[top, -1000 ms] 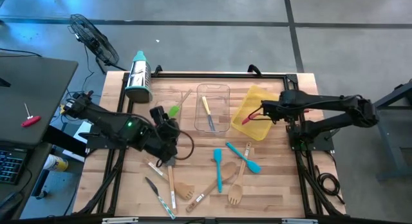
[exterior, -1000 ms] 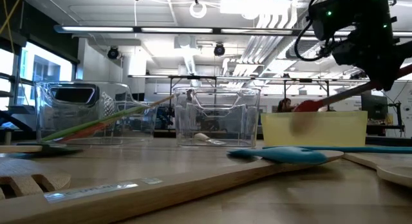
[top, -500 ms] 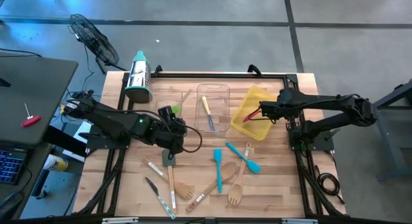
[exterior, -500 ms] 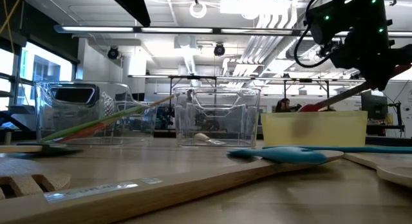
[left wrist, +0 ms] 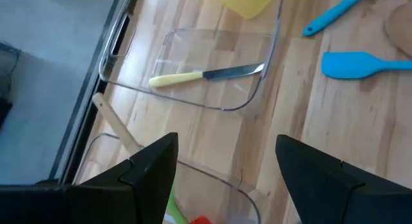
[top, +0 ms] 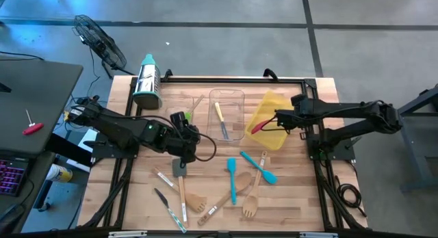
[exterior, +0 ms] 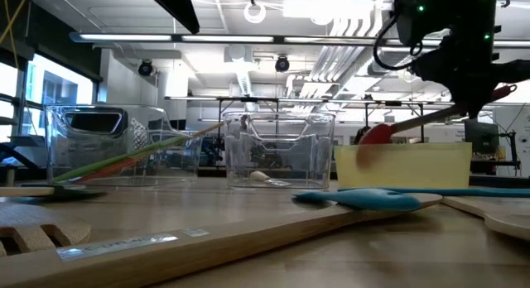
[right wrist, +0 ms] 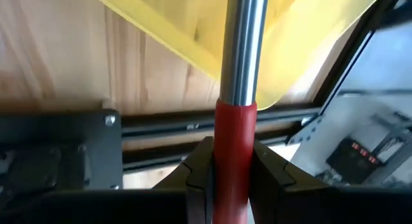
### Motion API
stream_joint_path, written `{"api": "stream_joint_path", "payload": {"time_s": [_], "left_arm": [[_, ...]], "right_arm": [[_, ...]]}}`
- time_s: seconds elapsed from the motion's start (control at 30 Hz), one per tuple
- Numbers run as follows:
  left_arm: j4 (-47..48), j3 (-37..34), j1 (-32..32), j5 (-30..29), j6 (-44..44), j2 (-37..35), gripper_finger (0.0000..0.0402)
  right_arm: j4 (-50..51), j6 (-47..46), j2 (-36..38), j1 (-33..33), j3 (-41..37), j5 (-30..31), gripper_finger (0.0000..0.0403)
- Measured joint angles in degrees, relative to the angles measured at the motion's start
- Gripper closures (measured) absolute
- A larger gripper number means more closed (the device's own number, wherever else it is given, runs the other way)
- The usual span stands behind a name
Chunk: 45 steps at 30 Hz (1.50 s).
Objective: Pick & Place Kitchen Items
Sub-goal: Put the red slotted spoon into the yellow bin
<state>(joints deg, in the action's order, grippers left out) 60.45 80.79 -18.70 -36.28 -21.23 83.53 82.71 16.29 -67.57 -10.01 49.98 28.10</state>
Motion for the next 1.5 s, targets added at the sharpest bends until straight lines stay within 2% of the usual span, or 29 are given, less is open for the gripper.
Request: {"api": "stream_joint_path", "payload": {"time_s": [0.43,0.6,1.17,1.5], "left_arm": [[-1.0,0.0,0.0,1.0,0.0,0.0,0.0146],[-1.3,0.0,0.0,1.0,-0.2,0.0,0.0146],[-2.5,0.1,0.0,2.8,-0.3,0.0,0.0146],[-2.5,0.1,0.0,2.8,-0.3,0.0,0.0146]], "right_arm": [[-8.4,4.5,-0.3,0.3,0.0,-1.2,0.0351],[-8.8,6.0,-3.0,0.1,0.0,-1.8,0.0352],[-14.9,12.0,-11.5,-5.1,0.0,-3.3,0.0352],[-18.8,14.8,-12.9,-7.6,0.0,-4.5,0.0352]]}}
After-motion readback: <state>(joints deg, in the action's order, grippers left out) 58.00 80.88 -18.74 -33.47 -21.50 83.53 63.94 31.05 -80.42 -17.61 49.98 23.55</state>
